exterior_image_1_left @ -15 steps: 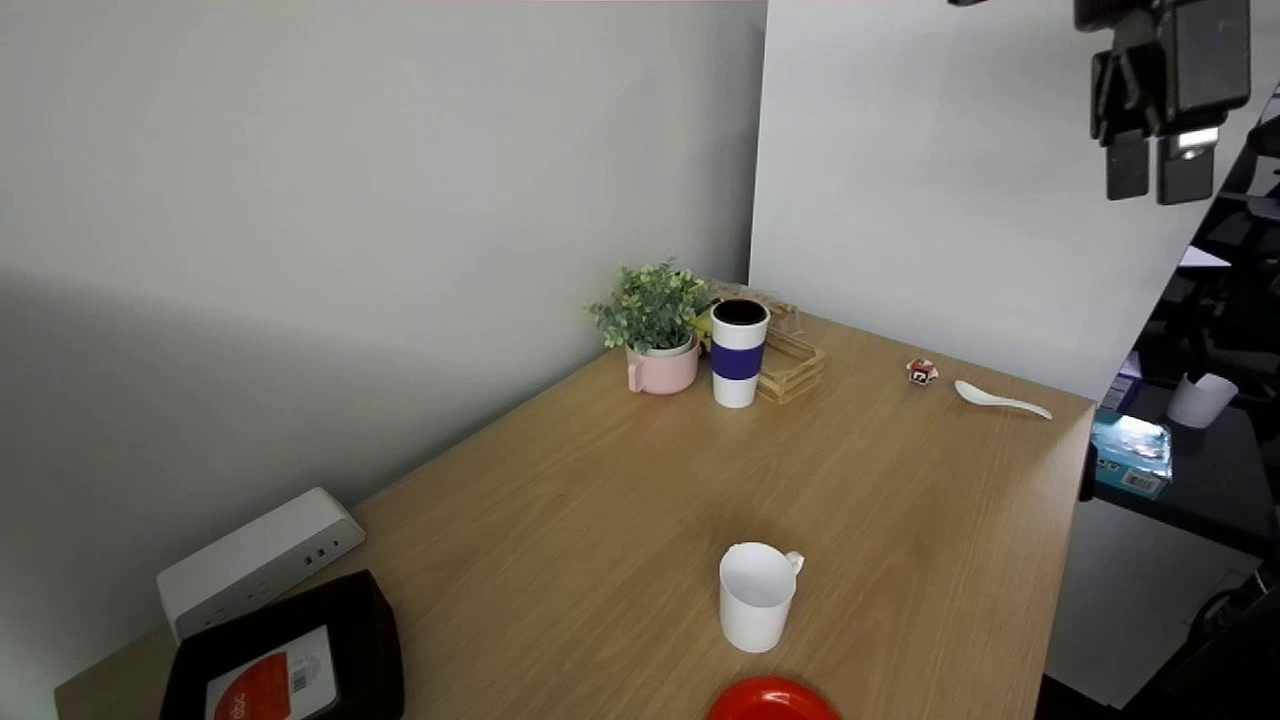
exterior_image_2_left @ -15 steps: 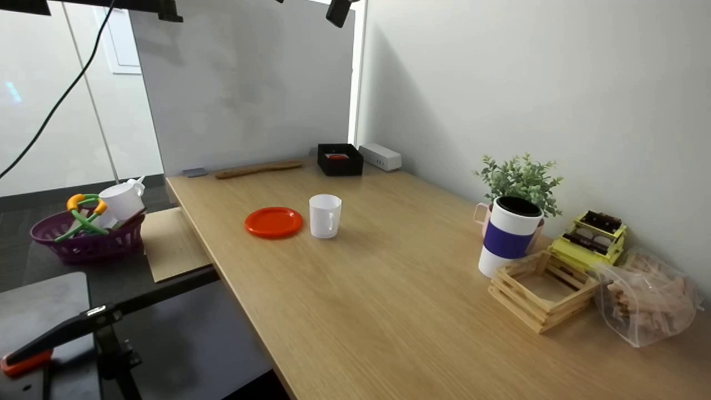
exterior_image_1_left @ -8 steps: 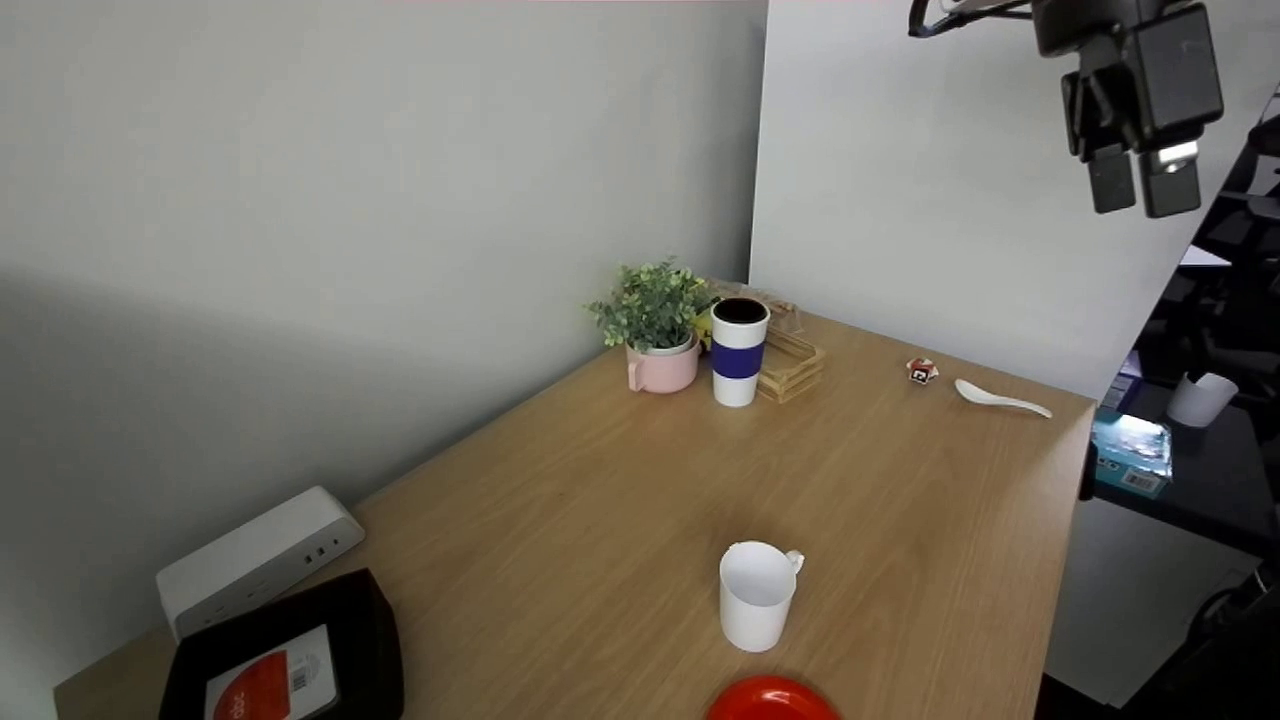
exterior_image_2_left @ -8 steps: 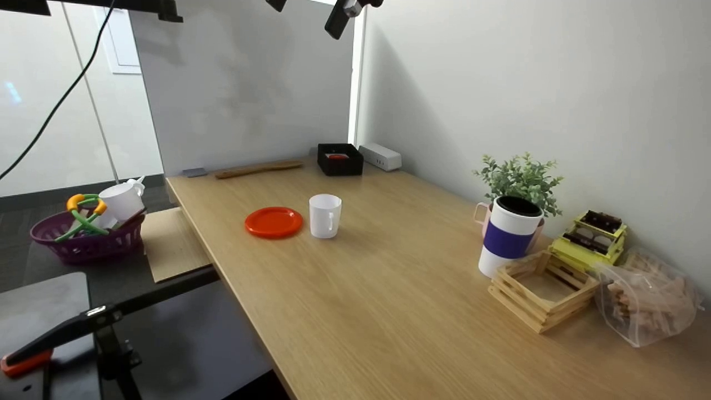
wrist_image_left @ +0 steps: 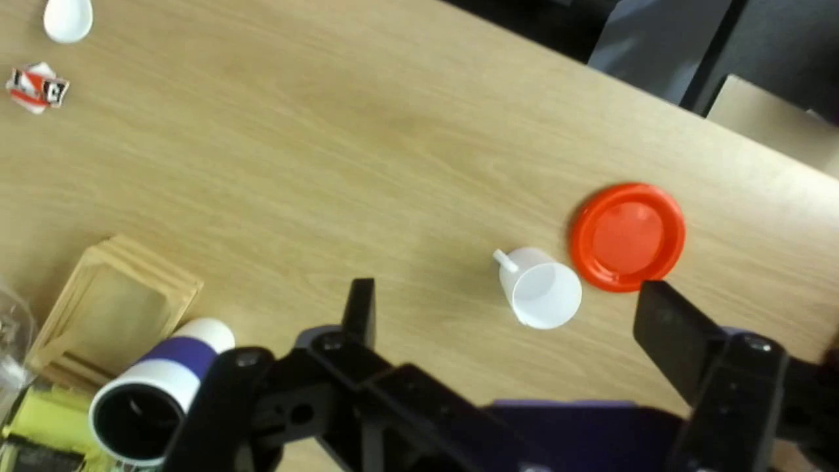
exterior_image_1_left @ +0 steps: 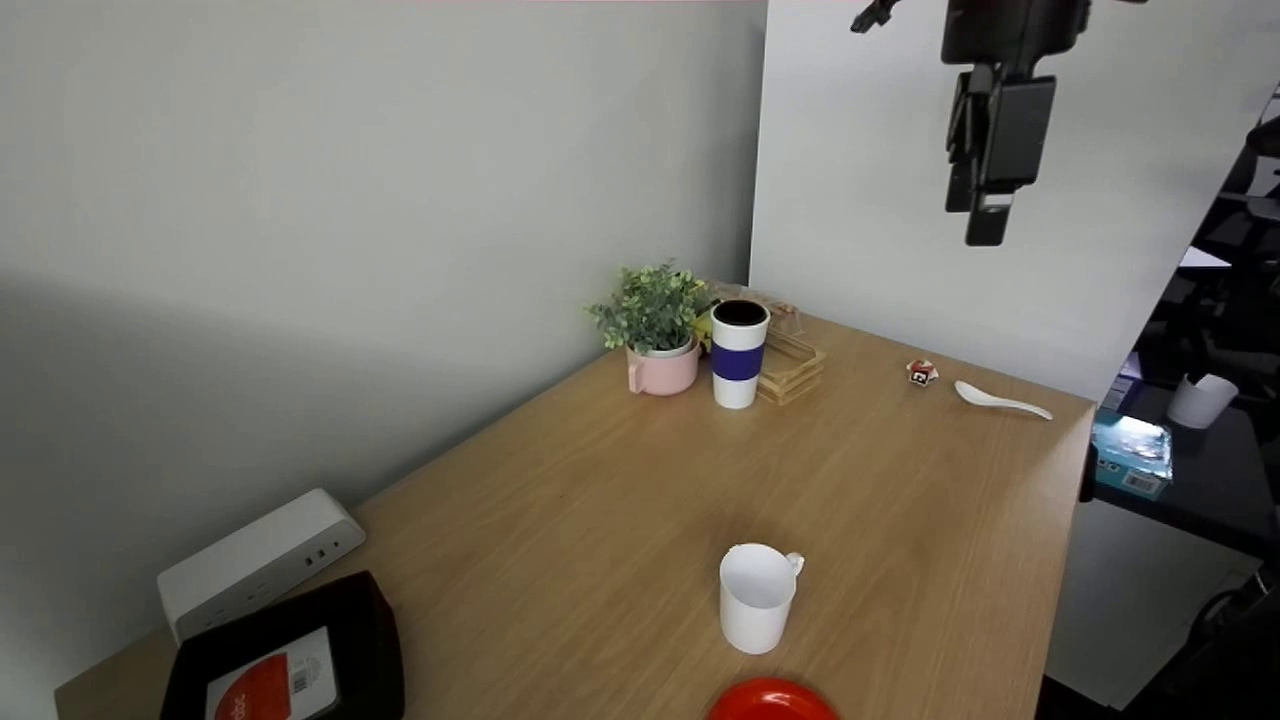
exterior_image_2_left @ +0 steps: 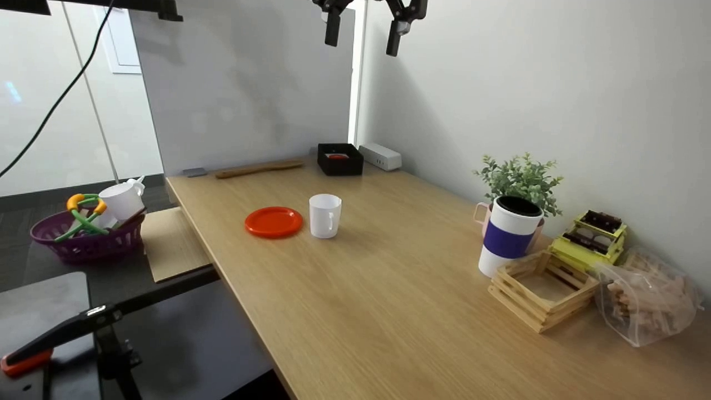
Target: Put the mug onto the side plate.
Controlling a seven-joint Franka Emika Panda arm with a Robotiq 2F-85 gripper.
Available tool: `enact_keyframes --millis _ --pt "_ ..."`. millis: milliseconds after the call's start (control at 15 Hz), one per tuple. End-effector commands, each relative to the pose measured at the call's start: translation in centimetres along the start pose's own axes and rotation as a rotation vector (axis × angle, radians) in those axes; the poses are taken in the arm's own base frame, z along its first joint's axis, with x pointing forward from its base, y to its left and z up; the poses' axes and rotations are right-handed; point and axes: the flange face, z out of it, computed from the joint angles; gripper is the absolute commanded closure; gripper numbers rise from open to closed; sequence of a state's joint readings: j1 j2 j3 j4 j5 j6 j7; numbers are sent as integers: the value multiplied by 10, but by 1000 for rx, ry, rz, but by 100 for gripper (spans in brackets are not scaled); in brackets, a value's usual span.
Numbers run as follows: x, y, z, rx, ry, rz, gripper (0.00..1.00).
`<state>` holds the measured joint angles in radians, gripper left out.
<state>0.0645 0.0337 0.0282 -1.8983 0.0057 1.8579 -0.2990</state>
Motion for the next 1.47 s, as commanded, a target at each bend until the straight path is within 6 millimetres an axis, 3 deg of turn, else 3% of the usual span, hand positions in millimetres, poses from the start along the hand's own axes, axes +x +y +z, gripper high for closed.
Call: enact_keyframes --millis 0,267,467,600,733,933,1400 --pt "21 -15 22 -50 136 -69 0" --pt "58 -20 54 13 248 -128 0" --pt "79 -15 84 79 223 -162 0" --pt "68 -20 82 56 207 -143 0" --pt "76 -16 93 63 196 -146 0" --pt "78 -14 92 64 200 -143 0" --pt "114 -34 125 40 92 -111 0"
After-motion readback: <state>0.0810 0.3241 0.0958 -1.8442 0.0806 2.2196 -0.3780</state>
